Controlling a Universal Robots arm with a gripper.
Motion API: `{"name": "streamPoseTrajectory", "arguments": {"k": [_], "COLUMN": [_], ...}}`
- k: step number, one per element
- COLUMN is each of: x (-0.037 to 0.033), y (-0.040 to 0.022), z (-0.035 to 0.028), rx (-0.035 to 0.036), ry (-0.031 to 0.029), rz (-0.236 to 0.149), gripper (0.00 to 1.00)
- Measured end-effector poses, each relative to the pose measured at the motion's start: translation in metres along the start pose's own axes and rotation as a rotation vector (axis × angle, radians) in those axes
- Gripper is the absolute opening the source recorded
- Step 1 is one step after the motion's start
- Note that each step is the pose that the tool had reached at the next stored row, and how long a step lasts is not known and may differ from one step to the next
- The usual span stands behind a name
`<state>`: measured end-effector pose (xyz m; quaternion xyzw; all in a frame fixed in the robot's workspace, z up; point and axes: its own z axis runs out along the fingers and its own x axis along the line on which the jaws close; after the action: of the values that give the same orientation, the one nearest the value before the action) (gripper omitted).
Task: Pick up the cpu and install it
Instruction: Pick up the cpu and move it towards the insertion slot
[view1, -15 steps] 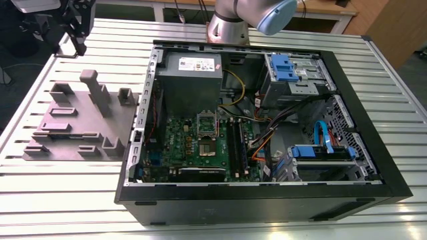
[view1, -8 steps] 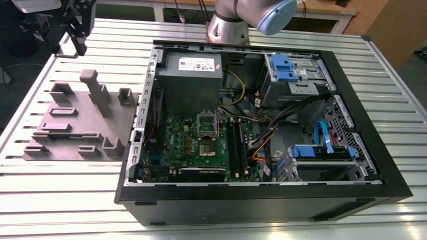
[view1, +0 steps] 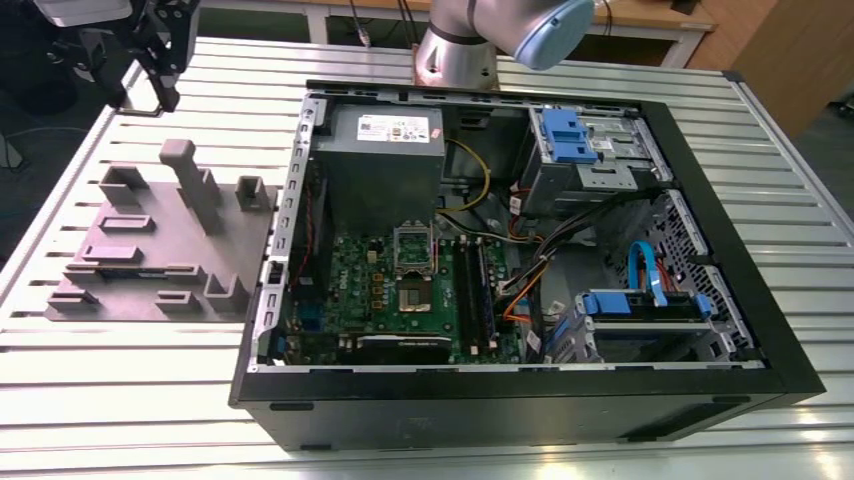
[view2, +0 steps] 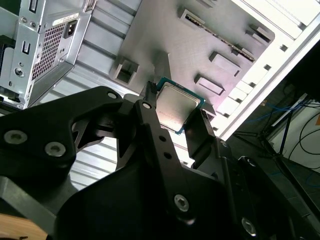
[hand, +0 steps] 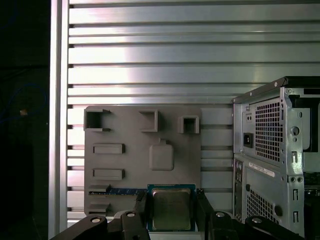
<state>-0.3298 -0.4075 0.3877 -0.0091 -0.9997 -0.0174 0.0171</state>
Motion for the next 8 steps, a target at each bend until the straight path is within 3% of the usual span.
{"name": "streamPoseTrajectory", "arguments": {"k": [1, 8], "x": [-0.0056, -0.0069], "y": [0.0001, 0.0001], "z": [-0.0002, -0.0002], "rx": [-0.0001, -0.0001], "ry": [-0.0001, -0.0001], "rz": [0.0, 0.0], "gripper": [0.47, 0.47]}}
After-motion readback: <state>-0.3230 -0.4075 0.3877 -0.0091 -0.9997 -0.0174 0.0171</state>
